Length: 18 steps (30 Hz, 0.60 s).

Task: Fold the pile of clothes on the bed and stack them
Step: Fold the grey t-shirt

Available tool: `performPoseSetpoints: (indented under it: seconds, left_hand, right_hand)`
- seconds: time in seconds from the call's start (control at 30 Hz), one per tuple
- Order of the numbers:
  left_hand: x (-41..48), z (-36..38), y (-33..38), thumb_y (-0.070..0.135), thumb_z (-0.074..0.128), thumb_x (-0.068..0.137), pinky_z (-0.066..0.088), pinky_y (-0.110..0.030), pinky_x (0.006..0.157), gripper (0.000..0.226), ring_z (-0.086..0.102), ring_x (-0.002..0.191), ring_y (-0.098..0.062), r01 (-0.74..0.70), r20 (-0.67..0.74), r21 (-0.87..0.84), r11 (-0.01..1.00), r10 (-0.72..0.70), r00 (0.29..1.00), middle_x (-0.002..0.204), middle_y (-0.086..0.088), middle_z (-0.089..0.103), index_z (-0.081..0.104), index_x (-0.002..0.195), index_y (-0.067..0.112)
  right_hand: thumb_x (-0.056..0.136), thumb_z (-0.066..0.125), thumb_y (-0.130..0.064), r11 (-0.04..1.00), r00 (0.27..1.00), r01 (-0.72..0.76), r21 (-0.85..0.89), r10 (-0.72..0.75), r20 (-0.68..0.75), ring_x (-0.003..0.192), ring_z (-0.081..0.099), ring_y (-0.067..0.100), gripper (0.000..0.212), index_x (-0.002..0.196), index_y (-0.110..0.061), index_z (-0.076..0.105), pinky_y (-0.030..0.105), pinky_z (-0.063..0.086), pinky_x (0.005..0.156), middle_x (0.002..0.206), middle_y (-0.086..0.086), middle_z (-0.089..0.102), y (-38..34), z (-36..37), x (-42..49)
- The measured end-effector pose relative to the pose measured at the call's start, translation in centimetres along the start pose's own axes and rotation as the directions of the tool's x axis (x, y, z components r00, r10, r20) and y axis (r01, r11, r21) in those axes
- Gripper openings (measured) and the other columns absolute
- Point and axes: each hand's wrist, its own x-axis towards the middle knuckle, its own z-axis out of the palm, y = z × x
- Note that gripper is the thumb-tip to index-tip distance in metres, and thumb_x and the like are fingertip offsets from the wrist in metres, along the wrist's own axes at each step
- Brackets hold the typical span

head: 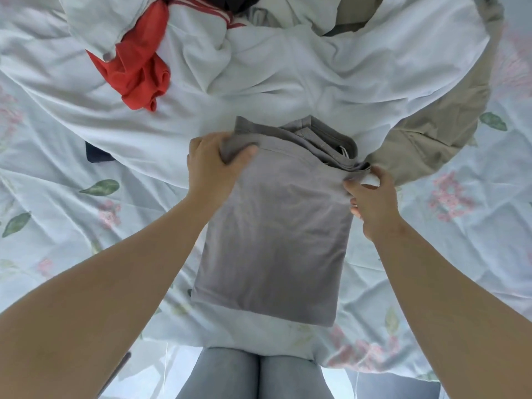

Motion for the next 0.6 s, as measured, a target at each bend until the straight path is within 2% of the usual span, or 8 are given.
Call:
performPoseSetpoints:
  seconds: [0.07,0.17,0.23,0.33,0.4,0.47,0.53,0.6]
  left_hand:
    - [0.7,-0.4,0.8,0.038,0.069,0.08,0.053,-0.037,0.079,0.006,0.061,0.081,-0.005,0.197,0.087,-0.283,0.939,-0.18,0.98,0.072,0.024,0.064,0.064,0.075,0.039]
    - [1.0,-1.3,0.7,0.03,0.067,0.084,0.05,-0.032,0.074,0.014,0.057,0.072,-0.003,0.166,0.096,-0.28,0.946,-0.144,0.985,0.073,0.017,0.062,0.061,0.074,0.037]
    - [0.7,-2.0,0.4,0.028,0.065,0.086,0.048,-0.023,0.069,0.015,0.054,0.069,0.002,0.129,0.094,-0.276,0.952,-0.107,0.99,0.072,0.017,0.06,0.058,0.076,0.036]
    - [0.3,-3.5,0.5,0.028,0.063,0.086,0.041,-0.008,0.058,0.015,0.052,0.063,0.011,0.084,0.045,-0.328,0.941,-0.073,0.996,0.066,0.025,0.06,0.057,0.076,0.036]
    - [0.8,-4.3,0.9,0.03,0.062,0.084,0.039,-0.007,0.059,0.01,0.051,0.063,0.013,0.067,-0.049,-0.372,0.926,-0.091,0.995,0.066,0.027,0.059,0.057,0.077,0.036]
    - [1.7,-4.3,1.1,0.033,0.061,0.084,0.04,-0.011,0.067,0.006,0.051,0.068,0.014,0.062,-0.112,-0.377,0.924,-0.111,0.987,0.076,0.023,0.058,0.057,0.088,0.031]
    - [2.3,-3.7,0.6,0.03,0.062,0.087,0.045,-0.019,0.078,0.03,0.053,0.082,0.01,0.14,-0.036,-0.396,0.907,-0.168,0.985,0.098,0.016,0.058,0.051,0.114,0.024]
    - [1.6,-2.9,-0.6,0.031,0.068,0.085,0.045,-0.03,0.095,0.062,0.052,0.106,-0.008,0.26,0.046,-0.303,0.917,-0.259,0.965,0.122,0.001,0.05,0.036,0.136,0.019]
  right_hand:
    - [0.085,0.064,-0.012,0.999,0.999,-0.037,0.001,0.036,0.037,0.06,0.042,0.01,0.039,0.113,-0.028,0.043,0.02,0.036,0.049,0.076,-0.001,0.049,-0.2,0.0,0.0]
    - [0.088,0.062,-0.01,1.0,0.998,0.006,-0.019,-0.005,0.064,0.046,0.04,0.006,0.016,0.091,-0.019,0.049,0.017,0.03,0.04,0.075,0.0,0.051,-0.5,-0.2,-0.3]
    - [0.086,0.066,-0.013,0.992,0.993,0.116,-0.048,-0.116,0.0,0.044,0.042,0.008,0.02,0.08,-0.021,0.048,0.021,0.034,0.043,0.08,-0.001,0.053,-0.8,-0.7,-1.3]
    - [0.084,0.068,-0.013,0.946,0.944,0.322,-0.044,-0.325,-0.06,0.044,0.047,0.009,0.025,0.078,-0.025,0.046,0.023,0.042,0.047,0.081,-0.002,0.055,-1.9,-1.4,-3.5]
    - [0.084,0.066,-0.009,0.899,0.897,0.437,0.008,-0.436,-0.07,0.047,0.054,0.008,0.029,0.085,-0.03,0.046,0.022,0.048,0.051,0.084,0.0,0.057,-3.3,-1.1,-4.5]
    - [0.085,0.061,-0.004,0.87,0.879,0.477,0.125,-0.471,-0.079,0.059,0.062,0.01,0.039,0.101,-0.036,0.047,0.019,0.052,0.06,0.095,0.003,0.059,-4.9,-0.4,-4.7]
    - [0.085,0.06,-0.006,0.881,0.896,0.439,0.174,-0.444,-0.011,0.084,0.065,0.008,0.055,0.123,-0.039,0.038,0.015,0.051,0.069,0.12,-0.001,0.052,-5.4,0.1,-4.5]
    - [0.086,0.061,-0.01,0.916,0.916,0.394,0.081,-0.398,0.043,0.106,0.056,0.009,0.069,0.139,-0.036,0.026,0.015,0.046,0.076,0.133,-0.007,0.037,-4.1,0.3,-4.3]
